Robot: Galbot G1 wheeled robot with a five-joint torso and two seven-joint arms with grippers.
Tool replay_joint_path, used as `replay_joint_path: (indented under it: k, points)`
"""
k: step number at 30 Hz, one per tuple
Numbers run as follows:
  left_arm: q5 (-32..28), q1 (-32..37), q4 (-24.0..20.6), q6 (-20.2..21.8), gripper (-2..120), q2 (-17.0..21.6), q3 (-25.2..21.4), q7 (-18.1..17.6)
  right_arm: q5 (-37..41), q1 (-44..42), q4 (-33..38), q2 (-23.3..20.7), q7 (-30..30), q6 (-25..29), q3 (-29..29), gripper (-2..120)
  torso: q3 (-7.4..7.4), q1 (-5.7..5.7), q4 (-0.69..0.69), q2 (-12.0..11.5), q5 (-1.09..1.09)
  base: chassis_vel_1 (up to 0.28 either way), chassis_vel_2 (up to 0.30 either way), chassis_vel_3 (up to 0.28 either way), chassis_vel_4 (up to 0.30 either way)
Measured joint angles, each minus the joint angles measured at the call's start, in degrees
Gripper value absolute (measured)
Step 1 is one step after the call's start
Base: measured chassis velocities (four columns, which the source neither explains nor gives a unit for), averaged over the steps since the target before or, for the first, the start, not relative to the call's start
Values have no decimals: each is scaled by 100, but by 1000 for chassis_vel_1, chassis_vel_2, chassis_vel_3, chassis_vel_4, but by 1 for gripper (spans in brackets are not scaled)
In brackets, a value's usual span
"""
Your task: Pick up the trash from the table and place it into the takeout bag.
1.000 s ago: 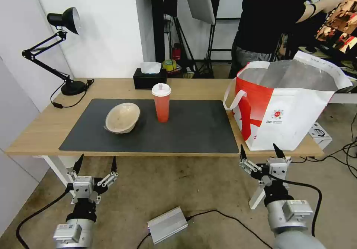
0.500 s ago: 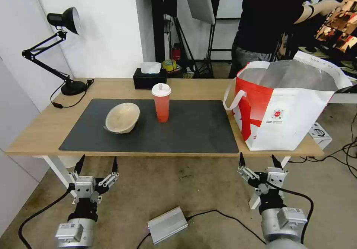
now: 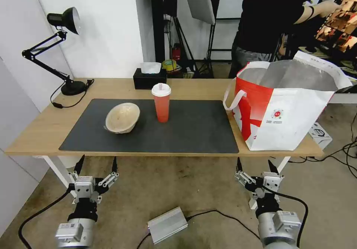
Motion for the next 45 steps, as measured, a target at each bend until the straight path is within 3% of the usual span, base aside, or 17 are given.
replay_joint_path:
  k: [17, 45]
  points:
    - [-6, 15, -3, -25, 100, -1, 8, -2, -348, 15, -93, -236, -234, 64, 122, 100, 0, 0, 0, 0, 0, 0, 0, 0, 0]
    - [-3, 32, -34, -47, 100, -3, -14, -2, -288, -50, 1, -179, -179, 55, 42, 100, 0, 0, 0, 0, 0, 0, 0, 0, 0]
